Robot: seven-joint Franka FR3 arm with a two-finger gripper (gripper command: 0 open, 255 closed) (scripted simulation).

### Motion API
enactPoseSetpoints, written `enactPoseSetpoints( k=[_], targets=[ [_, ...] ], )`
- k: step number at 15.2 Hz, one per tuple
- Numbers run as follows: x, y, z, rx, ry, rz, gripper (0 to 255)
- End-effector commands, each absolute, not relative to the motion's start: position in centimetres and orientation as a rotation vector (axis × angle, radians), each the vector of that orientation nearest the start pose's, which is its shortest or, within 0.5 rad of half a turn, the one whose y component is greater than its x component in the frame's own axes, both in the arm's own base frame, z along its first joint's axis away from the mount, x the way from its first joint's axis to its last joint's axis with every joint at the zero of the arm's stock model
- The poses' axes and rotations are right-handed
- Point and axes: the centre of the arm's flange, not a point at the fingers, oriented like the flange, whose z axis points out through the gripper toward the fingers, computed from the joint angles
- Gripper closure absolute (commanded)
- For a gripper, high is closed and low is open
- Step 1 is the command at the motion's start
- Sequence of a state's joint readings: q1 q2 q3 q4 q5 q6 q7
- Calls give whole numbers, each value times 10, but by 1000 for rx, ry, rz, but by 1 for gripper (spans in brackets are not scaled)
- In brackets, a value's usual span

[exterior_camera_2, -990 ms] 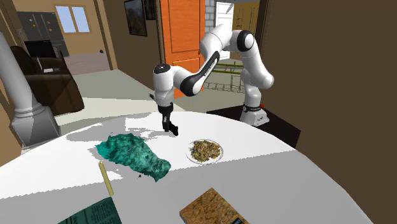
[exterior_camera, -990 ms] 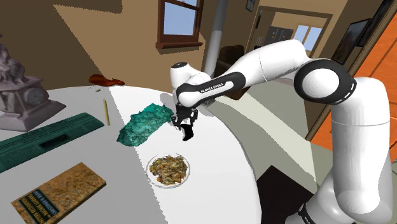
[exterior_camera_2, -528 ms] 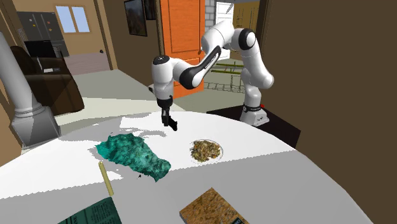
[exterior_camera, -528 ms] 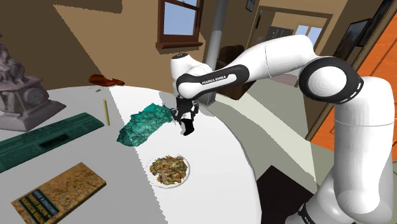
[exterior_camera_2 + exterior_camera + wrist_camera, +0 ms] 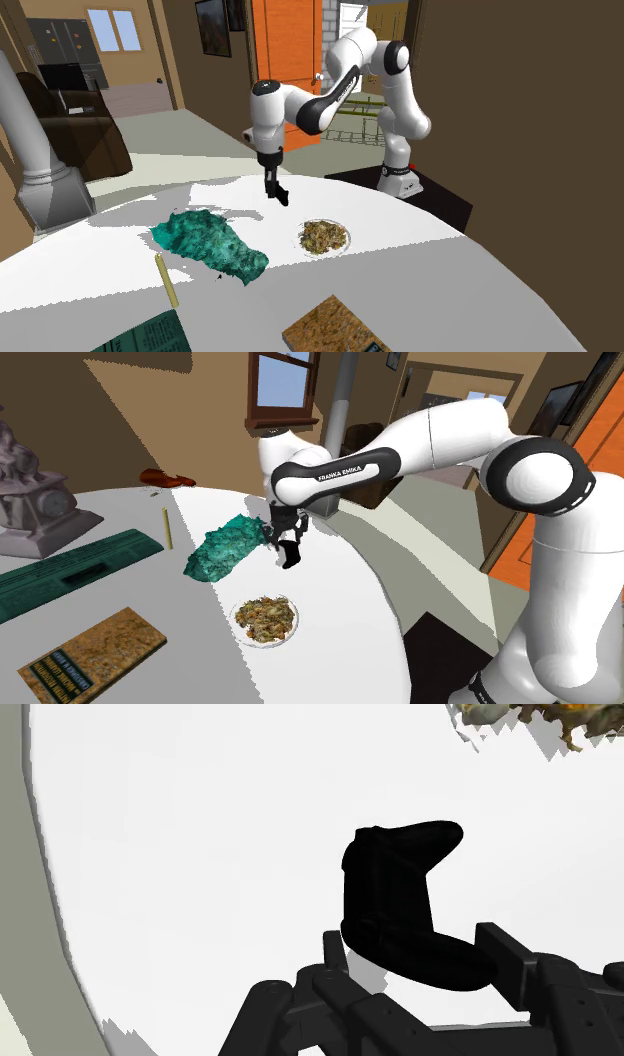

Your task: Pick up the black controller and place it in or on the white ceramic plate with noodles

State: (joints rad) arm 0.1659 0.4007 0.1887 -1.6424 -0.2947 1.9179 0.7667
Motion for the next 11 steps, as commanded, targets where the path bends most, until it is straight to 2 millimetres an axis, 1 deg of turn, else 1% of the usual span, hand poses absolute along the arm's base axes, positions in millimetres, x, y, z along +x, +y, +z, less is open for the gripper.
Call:
enactPoseSetpoints(
  k=[1,11],
  targets=[
    [610,218,380,-3330,514,-13,255],
    [542,333,385,-3330,514,-13,255]
  ],
)
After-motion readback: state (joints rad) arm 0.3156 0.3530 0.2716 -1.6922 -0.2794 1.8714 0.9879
